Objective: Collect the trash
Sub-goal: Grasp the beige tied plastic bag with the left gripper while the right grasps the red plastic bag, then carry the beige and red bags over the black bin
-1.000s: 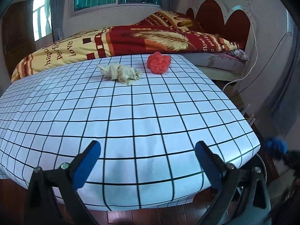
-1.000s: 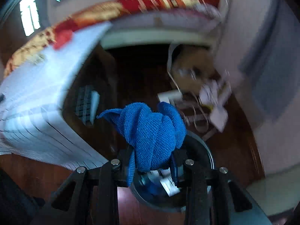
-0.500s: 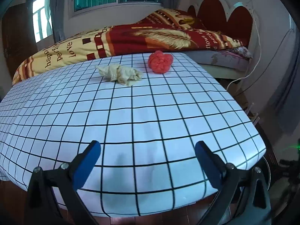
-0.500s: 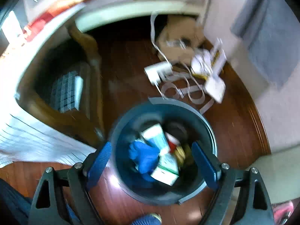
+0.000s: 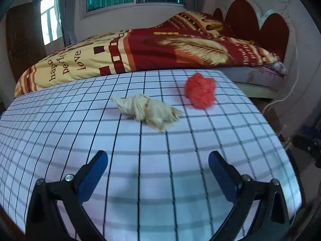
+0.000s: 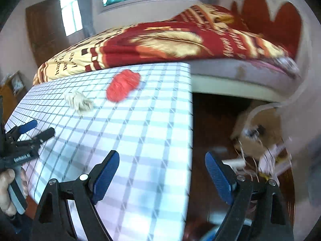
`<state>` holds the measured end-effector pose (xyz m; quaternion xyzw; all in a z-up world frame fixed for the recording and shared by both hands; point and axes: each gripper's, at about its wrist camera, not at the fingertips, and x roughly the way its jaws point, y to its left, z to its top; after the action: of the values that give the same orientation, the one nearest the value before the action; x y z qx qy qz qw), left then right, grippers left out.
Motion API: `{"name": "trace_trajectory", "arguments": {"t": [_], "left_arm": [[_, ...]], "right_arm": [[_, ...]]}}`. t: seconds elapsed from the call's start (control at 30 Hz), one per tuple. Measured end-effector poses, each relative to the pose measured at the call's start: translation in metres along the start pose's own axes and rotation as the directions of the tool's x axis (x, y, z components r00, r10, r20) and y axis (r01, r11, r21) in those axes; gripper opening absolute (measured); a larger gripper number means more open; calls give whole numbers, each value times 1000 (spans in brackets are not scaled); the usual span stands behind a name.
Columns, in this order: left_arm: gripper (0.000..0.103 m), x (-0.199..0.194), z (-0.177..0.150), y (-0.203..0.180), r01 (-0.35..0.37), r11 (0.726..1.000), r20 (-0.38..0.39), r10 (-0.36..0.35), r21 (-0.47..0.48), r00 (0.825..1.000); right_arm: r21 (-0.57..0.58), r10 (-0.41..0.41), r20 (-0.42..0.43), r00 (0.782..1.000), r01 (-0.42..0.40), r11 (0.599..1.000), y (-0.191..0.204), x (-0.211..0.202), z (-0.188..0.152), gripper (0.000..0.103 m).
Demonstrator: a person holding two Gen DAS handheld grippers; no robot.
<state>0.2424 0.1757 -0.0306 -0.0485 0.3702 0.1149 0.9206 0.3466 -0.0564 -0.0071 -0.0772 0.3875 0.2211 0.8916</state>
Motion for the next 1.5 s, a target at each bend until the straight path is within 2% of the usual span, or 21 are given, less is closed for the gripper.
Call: {"name": "trace_trajectory", "arguments": {"t": [0.13,0.23,0.33,0.5,0.57,0.6,0.67,0.73,0.8,0.83,0.97,1.17,1.5], "left_arm": [[96,35,21,14,4,1000,-25,-4,-23,1000],[94,61,36,16,4,1000,-45,-4,-5,999],[91,77,45,15,1,1000,-63,0,18,998],[89,94,52,18,14,999,-97,-9,51,995],[83,98,53,19,33,998,-109,-27,51,994],[81,99,52,19,45,998,-116,-39,48,993],[72,103,52,18,66,997,-129,-60,41,990],[58,109,52,15,94,995,-147,-87,43,985],[47,109,51,12,110,993,-139,-103,48,985],[38,107,51,9,127,991,-140,-120,46,983],[25,95,49,-1,146,987,-126,-136,69,983],[25,50,35,-25,166,976,-76,-156,138,985],[25,-45,4,-62,258,951,-3,-262,171,965]], "right_arm": [[-38,43,-8,999,-44,998,21,53,43,88],[-53,80,-8,997,-80,995,36,87,71,86],[-59,124,-15,992,-125,990,49,114,91,80],[-77,178,-49,983,-182,980,68,155,116,77],[-93,184,-83,979,-191,977,77,170,119,67],[-103,182,-97,978,-192,976,80,175,119,53],[-113,189,-115,975,-201,973,84,182,115,48],[-108,198,-104,975,-209,972,82,177,111,39],[-93,199,-95,975,-208,974,76,170,107,38],[-89,196,-86,977,-203,975,73,165,104,37],[-81,174,-55,983,-178,981,58,138,92,37],[-70,122,15,992,-120,990,30,70,62,37],[-32,6,87,996,-3,999,-8,-58,-18,37]]}}
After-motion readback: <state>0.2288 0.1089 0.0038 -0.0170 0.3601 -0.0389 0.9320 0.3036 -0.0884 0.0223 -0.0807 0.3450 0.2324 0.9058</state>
